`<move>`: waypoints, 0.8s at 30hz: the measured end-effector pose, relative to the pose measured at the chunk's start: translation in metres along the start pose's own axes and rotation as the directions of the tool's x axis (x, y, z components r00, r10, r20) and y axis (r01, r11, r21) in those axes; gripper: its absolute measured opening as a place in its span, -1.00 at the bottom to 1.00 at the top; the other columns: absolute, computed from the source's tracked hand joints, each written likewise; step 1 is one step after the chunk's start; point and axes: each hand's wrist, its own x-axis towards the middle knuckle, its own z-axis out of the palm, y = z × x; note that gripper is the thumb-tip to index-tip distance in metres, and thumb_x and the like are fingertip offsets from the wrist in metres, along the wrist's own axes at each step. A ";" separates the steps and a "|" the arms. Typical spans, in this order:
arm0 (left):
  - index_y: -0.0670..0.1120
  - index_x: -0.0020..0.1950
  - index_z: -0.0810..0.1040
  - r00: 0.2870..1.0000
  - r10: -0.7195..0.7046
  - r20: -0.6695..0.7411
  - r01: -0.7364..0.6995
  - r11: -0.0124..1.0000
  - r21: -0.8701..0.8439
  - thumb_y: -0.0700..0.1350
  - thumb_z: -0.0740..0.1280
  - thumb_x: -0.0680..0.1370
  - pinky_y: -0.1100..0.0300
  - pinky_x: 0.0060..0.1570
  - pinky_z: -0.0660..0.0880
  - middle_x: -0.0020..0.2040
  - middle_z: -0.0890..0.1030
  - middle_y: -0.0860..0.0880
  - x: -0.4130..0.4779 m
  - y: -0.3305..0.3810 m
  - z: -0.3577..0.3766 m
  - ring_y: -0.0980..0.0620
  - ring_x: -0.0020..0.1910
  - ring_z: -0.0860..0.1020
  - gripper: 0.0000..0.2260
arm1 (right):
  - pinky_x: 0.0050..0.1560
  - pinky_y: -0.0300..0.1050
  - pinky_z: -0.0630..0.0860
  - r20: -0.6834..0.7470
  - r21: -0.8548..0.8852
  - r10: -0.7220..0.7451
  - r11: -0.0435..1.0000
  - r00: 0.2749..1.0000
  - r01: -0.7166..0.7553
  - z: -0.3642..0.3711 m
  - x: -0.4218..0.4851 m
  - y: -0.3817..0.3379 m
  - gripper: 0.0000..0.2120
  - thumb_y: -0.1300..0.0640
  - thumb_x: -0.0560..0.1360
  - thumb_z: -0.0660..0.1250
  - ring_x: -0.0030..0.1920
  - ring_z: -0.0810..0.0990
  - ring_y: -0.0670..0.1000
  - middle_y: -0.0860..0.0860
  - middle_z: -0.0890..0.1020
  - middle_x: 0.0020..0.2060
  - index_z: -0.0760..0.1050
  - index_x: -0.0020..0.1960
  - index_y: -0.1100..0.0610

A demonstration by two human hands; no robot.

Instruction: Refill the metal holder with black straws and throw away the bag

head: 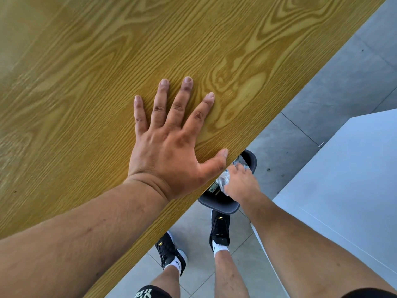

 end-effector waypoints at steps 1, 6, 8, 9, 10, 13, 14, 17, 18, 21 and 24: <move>0.20 0.72 0.11 1.000 0.000 -0.001 0.000 1.000 0.000 0.53 0.17 0.47 -0.44 0.60 -0.16 0.77 -0.01 -0.02 0.000 0.000 0.000 -0.21 0.73 -0.12 -0.12 | 0.40 0.17 0.49 0.006 -0.001 0.002 1.000 1.000 -0.002 0.000 0.000 0.001 -0.31 -0.05 0.59 0.42 0.45 0.42 0.26 0.13 0.38 0.51 0.20 0.61 0.07; 0.20 0.72 0.10 1.000 0.004 -0.008 -0.004 1.000 0.000 0.53 0.18 0.47 -0.44 0.60 -0.15 0.77 0.00 -0.02 0.000 0.000 0.002 -0.21 0.73 -0.11 -0.12 | 0.39 0.17 0.50 0.039 0.032 0.018 0.999 0.999 -0.019 0.002 -0.001 0.004 -0.20 -0.12 0.59 0.42 0.42 0.44 0.26 0.11 0.36 0.52 0.10 0.68 0.04; 0.20 0.72 0.10 1.000 0.003 -0.009 -0.003 1.000 0.001 0.52 0.18 0.47 -0.44 0.60 -0.15 0.77 0.00 -0.03 0.000 0.000 0.002 -0.21 0.73 -0.11 -0.12 | 0.40 0.17 0.50 0.051 0.051 0.016 0.999 0.999 -0.018 0.002 -0.001 0.004 -0.18 -0.14 0.59 0.42 0.43 0.44 0.25 0.12 0.36 0.53 0.08 0.69 0.03; 0.20 0.72 0.10 1.000 0.002 -0.007 -0.002 1.000 0.003 0.52 0.18 0.48 -0.45 0.60 -0.15 0.77 0.00 -0.03 0.000 0.000 0.001 -0.21 0.73 -0.11 -0.12 | 0.40 0.18 0.50 0.051 0.056 0.014 0.998 0.999 -0.017 0.002 -0.002 0.004 -0.17 -0.15 0.59 0.42 0.43 0.44 0.25 0.12 0.37 0.53 0.08 0.70 0.03; 0.20 0.72 0.10 1.000 0.003 -0.007 -0.003 1.000 0.004 0.52 0.17 0.48 -0.45 0.60 -0.15 0.77 0.00 -0.03 0.000 0.000 0.001 -0.21 0.73 -0.11 -0.12 | 0.42 0.18 0.49 0.048 0.059 0.011 0.998 0.999 -0.013 0.003 -0.002 0.004 -0.16 -0.16 0.59 0.43 0.44 0.44 0.24 0.12 0.37 0.53 0.09 0.70 0.03; 0.20 0.72 0.10 1.000 0.001 0.001 -0.001 1.000 0.000 0.53 0.17 0.47 -0.45 0.60 -0.15 0.77 0.00 -0.02 0.000 0.000 0.001 -0.20 0.73 -0.12 -0.12 | 0.44 0.19 0.46 0.046 0.059 0.008 0.998 0.999 -0.011 0.004 -0.004 0.003 -0.15 -0.19 0.58 0.43 0.48 0.40 0.23 0.11 0.37 0.55 0.09 0.70 0.02; 0.20 0.72 0.10 1.000 -0.002 0.001 0.002 1.000 0.005 0.53 0.17 0.47 -0.45 0.60 -0.15 0.77 -0.01 -0.02 0.000 0.000 0.001 -0.20 0.73 -0.12 -0.12 | 0.46 0.19 0.44 0.041 0.060 0.009 0.998 0.999 -0.011 0.005 -0.005 0.003 -0.15 -0.20 0.58 0.42 0.50 0.39 0.23 0.11 0.36 0.55 0.09 0.70 0.02; 0.20 0.73 0.09 1.000 -0.003 0.014 0.003 1.000 0.010 0.53 0.15 0.48 -0.45 0.60 -0.14 0.77 -0.02 -0.01 0.001 0.000 0.001 -0.20 0.73 -0.13 -0.12 | 0.54 0.20 0.36 0.029 0.058 0.011 0.998 1.000 -0.013 0.006 -0.007 0.005 -0.14 -0.22 0.58 0.41 0.57 0.31 0.24 0.12 0.34 0.59 0.09 0.71 0.02; 0.20 0.73 0.08 1.000 -0.001 0.014 0.001 1.000 0.012 0.53 0.15 0.48 -0.45 0.60 -0.14 0.77 -0.02 -0.01 0.001 0.001 0.001 -0.20 0.73 -0.13 -0.12 | 0.56 0.21 0.33 0.028 0.055 0.010 0.998 1.000 -0.012 0.006 -0.008 0.006 -0.14 -0.23 0.58 0.40 0.59 0.29 0.25 0.12 0.34 0.60 0.08 0.71 0.03; 0.20 0.73 0.08 1.000 0.003 0.021 -0.003 1.000 0.010 0.53 0.15 0.48 -0.44 0.60 -0.14 0.77 -0.02 -0.01 0.001 0.000 0.001 -0.19 0.73 -0.13 -0.12 | 0.62 0.25 0.24 0.029 0.058 0.022 0.998 0.999 -0.024 0.008 -0.008 0.008 -0.13 -0.25 0.58 0.39 0.66 0.19 0.27 0.13 0.29 0.64 0.06 0.72 0.02; 0.20 0.73 0.09 1.000 0.005 0.018 -0.005 1.000 0.012 0.53 0.15 0.48 -0.44 0.60 -0.15 0.77 -0.02 -0.02 0.001 0.001 -0.002 -0.19 0.73 -0.13 -0.12 | 0.65 0.28 0.16 0.000 0.053 0.034 0.998 0.999 -0.034 0.007 -0.013 0.011 -0.14 -0.29 0.58 0.35 0.68 0.13 0.28 0.12 0.28 0.65 0.06 0.72 0.01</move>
